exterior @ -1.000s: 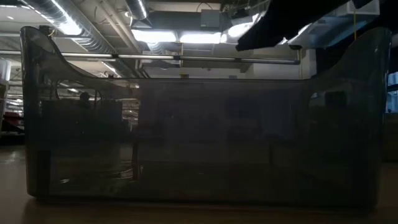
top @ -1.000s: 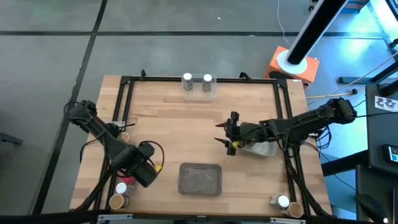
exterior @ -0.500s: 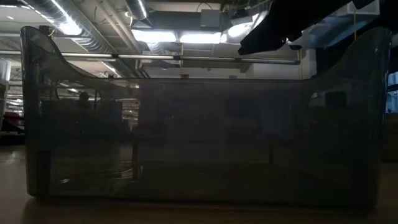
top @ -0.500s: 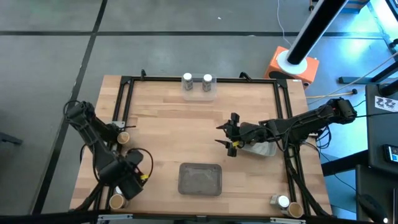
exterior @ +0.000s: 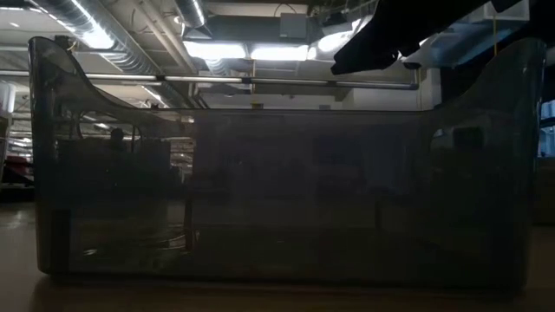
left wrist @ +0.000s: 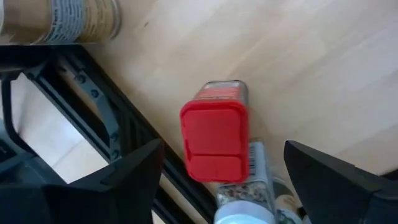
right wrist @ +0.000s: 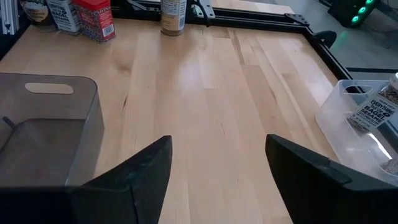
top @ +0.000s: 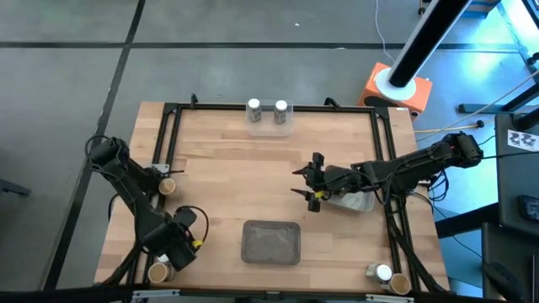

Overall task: Sort spices by type
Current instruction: Put the red seasoning can into the gray bin

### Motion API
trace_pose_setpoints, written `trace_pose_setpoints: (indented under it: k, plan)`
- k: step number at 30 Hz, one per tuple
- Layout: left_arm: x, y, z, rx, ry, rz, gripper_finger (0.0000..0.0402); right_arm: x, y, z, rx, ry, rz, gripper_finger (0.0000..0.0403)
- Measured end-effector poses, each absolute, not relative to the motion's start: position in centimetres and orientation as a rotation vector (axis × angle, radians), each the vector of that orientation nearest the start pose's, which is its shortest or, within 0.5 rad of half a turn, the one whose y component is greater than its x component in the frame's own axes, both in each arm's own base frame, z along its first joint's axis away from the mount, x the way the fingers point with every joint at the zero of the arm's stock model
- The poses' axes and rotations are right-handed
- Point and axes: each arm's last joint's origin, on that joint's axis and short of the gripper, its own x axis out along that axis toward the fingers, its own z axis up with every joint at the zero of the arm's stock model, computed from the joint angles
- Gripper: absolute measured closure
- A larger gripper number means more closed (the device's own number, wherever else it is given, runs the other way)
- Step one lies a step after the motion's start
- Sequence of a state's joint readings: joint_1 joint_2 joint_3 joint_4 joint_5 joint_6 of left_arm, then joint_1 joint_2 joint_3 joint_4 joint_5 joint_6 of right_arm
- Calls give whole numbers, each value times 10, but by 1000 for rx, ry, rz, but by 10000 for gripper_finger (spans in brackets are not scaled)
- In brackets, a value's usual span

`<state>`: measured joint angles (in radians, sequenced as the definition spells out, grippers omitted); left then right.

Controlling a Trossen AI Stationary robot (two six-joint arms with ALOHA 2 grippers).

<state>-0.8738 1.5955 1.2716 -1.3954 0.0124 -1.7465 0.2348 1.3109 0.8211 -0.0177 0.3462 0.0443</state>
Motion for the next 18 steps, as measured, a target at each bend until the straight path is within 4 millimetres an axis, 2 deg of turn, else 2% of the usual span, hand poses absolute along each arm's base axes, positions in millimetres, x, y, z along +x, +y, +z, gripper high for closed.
trace_pose_setpoints:
  k: [9,18]
  plan:
    - [163,-197,223,-541,1575,806,86,274,55,250,-101,484,-120,143]
    - [160,-198,205,-562,1603,770,86,274,56,250,-101,483,-120,143]
